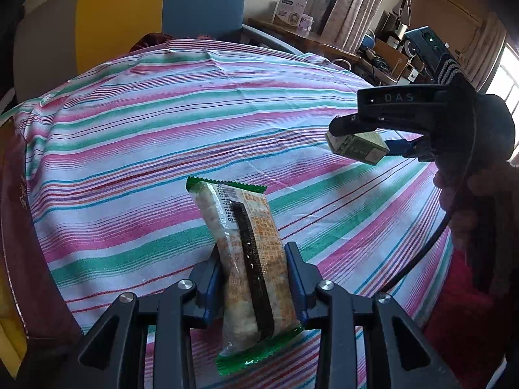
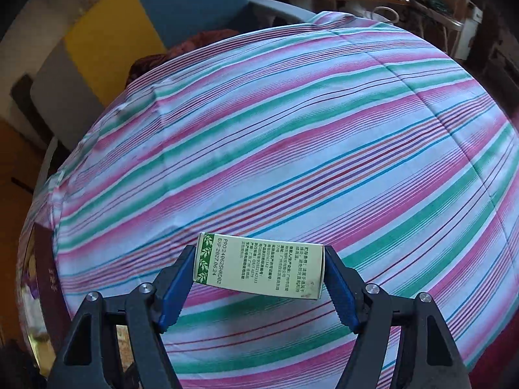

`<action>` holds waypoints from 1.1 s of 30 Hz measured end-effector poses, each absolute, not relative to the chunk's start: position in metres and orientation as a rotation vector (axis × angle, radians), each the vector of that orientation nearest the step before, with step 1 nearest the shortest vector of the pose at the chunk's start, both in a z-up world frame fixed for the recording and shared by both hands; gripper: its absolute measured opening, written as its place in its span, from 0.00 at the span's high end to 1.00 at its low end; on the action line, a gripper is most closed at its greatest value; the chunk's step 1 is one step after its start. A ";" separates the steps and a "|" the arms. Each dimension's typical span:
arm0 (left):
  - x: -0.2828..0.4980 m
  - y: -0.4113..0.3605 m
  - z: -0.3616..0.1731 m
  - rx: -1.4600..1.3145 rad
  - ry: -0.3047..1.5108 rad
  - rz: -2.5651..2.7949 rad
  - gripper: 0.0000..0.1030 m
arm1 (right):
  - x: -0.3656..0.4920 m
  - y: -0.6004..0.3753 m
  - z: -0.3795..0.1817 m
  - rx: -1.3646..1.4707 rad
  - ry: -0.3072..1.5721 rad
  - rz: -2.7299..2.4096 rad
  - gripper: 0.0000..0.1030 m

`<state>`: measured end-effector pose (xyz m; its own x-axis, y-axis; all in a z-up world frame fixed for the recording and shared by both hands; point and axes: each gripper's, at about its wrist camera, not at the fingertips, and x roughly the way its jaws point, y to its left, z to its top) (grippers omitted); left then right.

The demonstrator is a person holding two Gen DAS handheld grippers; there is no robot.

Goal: Organize objects
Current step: 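Carry the cracker packet into the gold tray and open the left tool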

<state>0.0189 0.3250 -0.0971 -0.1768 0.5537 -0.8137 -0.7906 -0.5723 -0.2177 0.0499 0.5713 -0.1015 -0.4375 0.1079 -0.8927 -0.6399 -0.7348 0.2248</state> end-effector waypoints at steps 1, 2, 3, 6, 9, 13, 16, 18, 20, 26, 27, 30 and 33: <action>0.020 0.322 -0.094 -1.141 0.319 1.885 0.65 | 0.051 0.563 -0.102 -1.312 0.752 2.225 0.27; 0.020 0.318 -0.091 -1.139 0.321 1.897 0.65 | 0.053 0.557 -0.102 -1.315 0.737 2.251 0.27; 0.020 0.316 -0.088 -1.139 0.317 1.902 0.65 | 0.053 0.551 -0.102 -1.320 0.711 2.277 0.27; 0.021 0.305 -0.071 -1.102 0.301 1.936 0.65 | 0.049 0.538 -0.101 -1.328 0.644 2.320 0.27; 0.022 0.294 -0.054 -1.077 0.282 1.975 0.65 | 0.047 0.534 -0.103 -1.325 0.627 2.348 0.27; 0.022 0.277 -0.033 -1.044 0.265 2.043 0.65 | 0.041 0.531 -0.103 -1.321 0.594 2.385 0.27; 0.019 0.262 -0.022 -1.015 0.256 2.098 0.65 | 0.037 0.525 -0.103 -1.326 0.542 2.402 0.27; 0.018 0.251 -0.016 -0.999 0.249 2.133 0.65 | 0.034 0.521 -0.106 -1.341 0.517 2.405 0.27; 0.017 0.243 -0.011 -0.985 0.244 2.159 0.65 | 0.031 0.518 -0.109 -1.357 0.491 2.405 0.27; 0.014 0.217 -0.005 -0.972 0.226 2.220 0.65 | 0.024 0.516 -0.120 -1.402 0.445 2.373 0.27; 0.013 0.211 -0.004 -0.973 0.219 2.229 0.65 | 0.023 0.517 -0.122 -1.401 0.445 2.373 0.27; 0.009 0.199 -0.006 -0.985 0.198 2.247 0.65 | 0.023 0.518 -0.122 -1.397 0.454 2.372 0.27; 0.004 0.187 -0.008 -0.995 0.180 2.272 0.65 | 0.023 0.517 -0.123 -1.395 0.454 2.374 0.27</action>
